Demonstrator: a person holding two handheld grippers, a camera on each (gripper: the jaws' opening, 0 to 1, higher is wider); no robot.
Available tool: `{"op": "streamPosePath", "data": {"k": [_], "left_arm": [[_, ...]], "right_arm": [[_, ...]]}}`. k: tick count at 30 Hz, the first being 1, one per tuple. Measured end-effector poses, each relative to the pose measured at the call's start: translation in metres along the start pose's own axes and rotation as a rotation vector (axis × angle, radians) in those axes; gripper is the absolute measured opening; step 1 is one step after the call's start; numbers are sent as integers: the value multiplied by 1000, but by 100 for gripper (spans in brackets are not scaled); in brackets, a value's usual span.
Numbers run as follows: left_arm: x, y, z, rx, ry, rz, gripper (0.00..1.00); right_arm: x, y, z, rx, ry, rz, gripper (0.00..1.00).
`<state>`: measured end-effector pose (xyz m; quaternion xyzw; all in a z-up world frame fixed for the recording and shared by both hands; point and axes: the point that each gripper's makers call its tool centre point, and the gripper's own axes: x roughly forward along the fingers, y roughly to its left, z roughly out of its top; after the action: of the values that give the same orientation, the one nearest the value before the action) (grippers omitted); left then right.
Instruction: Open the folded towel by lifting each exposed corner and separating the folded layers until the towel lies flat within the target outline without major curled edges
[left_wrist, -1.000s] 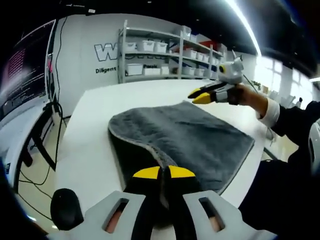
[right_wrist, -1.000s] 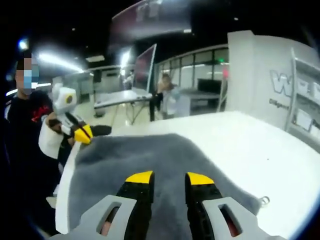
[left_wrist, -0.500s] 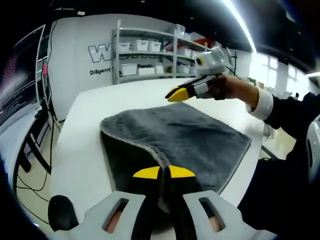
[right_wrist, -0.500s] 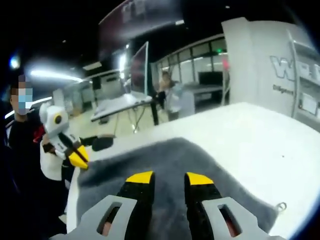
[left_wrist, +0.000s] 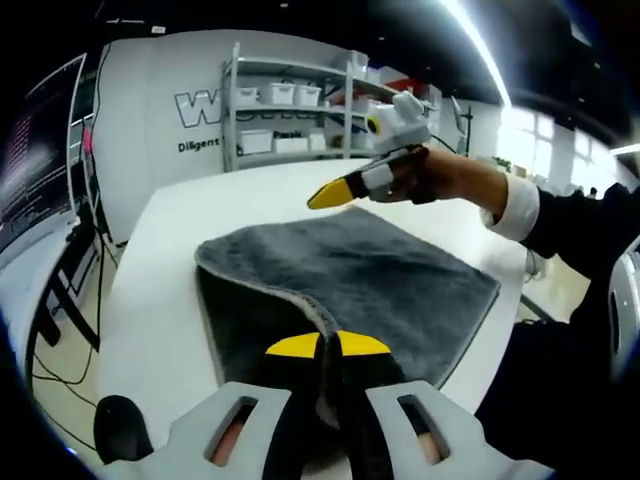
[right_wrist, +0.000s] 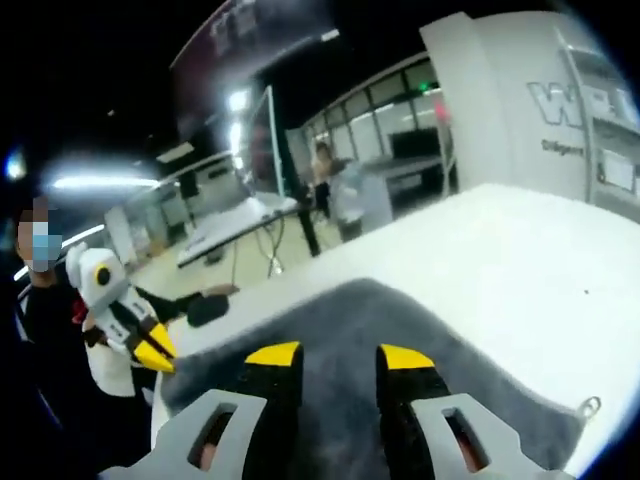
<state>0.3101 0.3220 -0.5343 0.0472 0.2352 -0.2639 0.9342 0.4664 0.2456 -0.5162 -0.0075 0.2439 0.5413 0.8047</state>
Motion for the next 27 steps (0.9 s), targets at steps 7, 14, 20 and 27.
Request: {"op": "streamPosePath", "data": {"k": [7, 14, 20, 27], "left_arm": [[1, -10, 2, 2, -10, -22, 4], [3, -17, 5, 11, -15, -43, 4], [5, -21, 3, 13, -10, -54, 4], [4, -24, 3, 16, -14, -64, 4]], "right_arm": [[11, 3, 4, 26, 23, 9, 30], [22, 6, 11, 32, 37, -1, 31], [32, 12, 8, 52, 48, 3, 31], [39, 11, 6, 105, 47, 1, 32]]}}
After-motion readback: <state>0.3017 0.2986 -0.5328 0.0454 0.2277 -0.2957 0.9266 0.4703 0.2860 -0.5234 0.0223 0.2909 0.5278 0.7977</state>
